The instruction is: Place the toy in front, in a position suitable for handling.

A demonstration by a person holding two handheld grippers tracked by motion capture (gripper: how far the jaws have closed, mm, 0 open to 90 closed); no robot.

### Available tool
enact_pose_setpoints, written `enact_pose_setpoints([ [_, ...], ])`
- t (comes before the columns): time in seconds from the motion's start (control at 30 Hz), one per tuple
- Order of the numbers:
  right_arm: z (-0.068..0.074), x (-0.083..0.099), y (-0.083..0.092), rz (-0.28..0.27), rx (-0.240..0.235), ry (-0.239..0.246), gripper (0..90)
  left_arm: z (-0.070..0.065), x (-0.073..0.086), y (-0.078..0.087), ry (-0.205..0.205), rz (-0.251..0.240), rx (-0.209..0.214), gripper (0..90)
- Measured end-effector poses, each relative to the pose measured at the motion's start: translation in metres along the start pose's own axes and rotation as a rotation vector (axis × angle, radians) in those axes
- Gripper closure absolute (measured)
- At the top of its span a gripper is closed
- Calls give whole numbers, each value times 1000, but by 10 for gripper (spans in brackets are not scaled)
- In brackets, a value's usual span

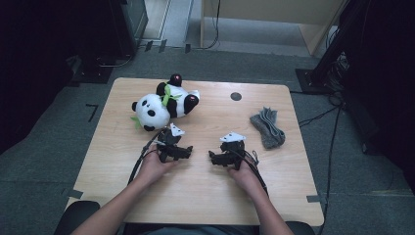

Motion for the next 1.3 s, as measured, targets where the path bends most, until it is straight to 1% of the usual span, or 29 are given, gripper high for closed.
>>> enact_pose_setpoints([
  [0.1,0,0,0,1,0,0,121,1,-1,3,6,-1,25,126],
  [0.17,0,0,0,0,0,0,121,0,-3,6,11,-7,57,127],
  [0.27,0,0,0,1,0,0,121,2,-4,8,21,-9,55,127],
  [0.4,0,0,0,1,0,0,122,3,-7,12,22,-27,91,132],
  [0.47,0,0,0,0,0,0,121,4,-8,14,19,-35,98,136],
  [0.5,0,0,0,1,0,0,121,4,-8,15,5,-39,95,139],
  [0.53,0,0,0,1,0,0,121,5,-8,15,-17,-36,83,152],
  [0.57,0,0,0,1,0,1,121,6,-7,15,-34,-34,60,153],
  [0.6,0,0,0,1,0,0,121,7,-7,15,-38,-30,57,153],
  [0.63,0,0,0,1,0,0,121,7,-7,15,-32,-29,74,153],
  [0.67,0,0,0,1,0,0,121,8,-9,17,-11,-45,106,153],
  [0.7,0,0,0,1,0,0,121,8,-9,17,-11,-45,106,154],
  [0.77,0,0,0,1,0,1,122,9,-11,20,-3,-59,130,155],
  [0.8,0,0,0,0,0,0,122,11,-12,22,-6,-64,129,156],
  [0.83,0,0,0,1,0,0,121,13,-13,26,-6,-81,127,182],
  [0.87,0,0,0,1,0,-1,121,13,-13,26,-6,-81,127,219],
  [0.9,0,0,0,1,0,-1,121,15,-14,27,-3,-87,126,219],
  [0.93,0,0,0,1,0,-1,121,16,-15,29,4,-97,129,241],
  [1.07,0,0,0,-1,-1,2,121,20,-17,34,-6,-113,123,242],
  [1.23,0,0,0,1,0,0,121,21,-20,39,9,-128,149,252],
  [1.3,0,0,0,1,0,0,121,21,-21,41,19,-131,178,261],
])
Point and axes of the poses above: each handheld gripper's, and its own axes: y roughly backward along the jaws, x roughly out of its underside, z roughly to its left, the point moved 7 cm from there along -y, roughly forward along the jaws, and after that the axes turned 3 degrees about -y, right-handed, at the moved point
